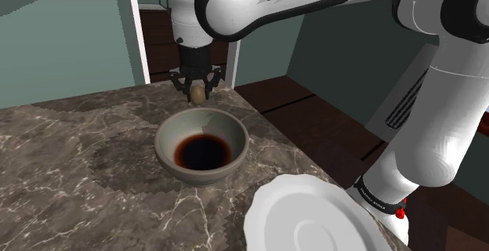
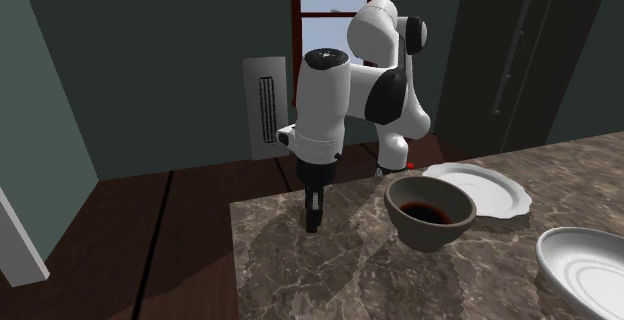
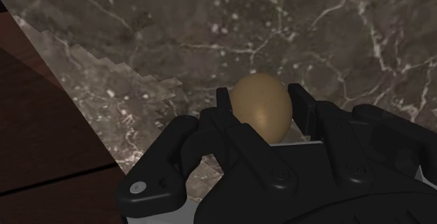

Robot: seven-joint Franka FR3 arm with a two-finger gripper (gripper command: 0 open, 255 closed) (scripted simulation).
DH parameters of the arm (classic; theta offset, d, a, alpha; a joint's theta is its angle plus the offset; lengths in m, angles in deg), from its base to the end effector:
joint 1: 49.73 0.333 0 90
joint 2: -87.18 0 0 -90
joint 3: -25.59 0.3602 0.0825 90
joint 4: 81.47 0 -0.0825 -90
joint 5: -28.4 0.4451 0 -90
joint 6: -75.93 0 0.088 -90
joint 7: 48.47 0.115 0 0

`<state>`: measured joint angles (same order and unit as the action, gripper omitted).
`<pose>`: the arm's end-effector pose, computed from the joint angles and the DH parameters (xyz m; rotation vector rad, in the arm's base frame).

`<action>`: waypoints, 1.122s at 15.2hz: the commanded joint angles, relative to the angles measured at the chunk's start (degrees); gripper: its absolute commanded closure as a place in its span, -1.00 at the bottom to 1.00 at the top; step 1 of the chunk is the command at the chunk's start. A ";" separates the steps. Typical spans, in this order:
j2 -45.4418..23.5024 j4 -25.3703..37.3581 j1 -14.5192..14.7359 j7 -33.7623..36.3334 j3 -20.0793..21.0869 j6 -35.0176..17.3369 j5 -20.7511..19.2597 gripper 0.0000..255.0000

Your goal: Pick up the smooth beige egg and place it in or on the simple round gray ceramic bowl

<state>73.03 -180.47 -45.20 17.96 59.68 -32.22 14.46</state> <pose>0.5634 0.3884 0.4672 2.9869 -0.6298 0.0733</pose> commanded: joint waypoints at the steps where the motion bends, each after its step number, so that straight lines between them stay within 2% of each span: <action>1: 0.00 0.00 0.00 0.00 0.00 0.00 0.00 1.00; 5: -0.01 0.00 0.00 0.00 0.00 -0.01 -0.01 1.00; 17: 1.12 7.91 0.31 -1.41 0.44 8.71 1.09 1.00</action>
<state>74.07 -173.30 -44.94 16.66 60.08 -24.33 15.48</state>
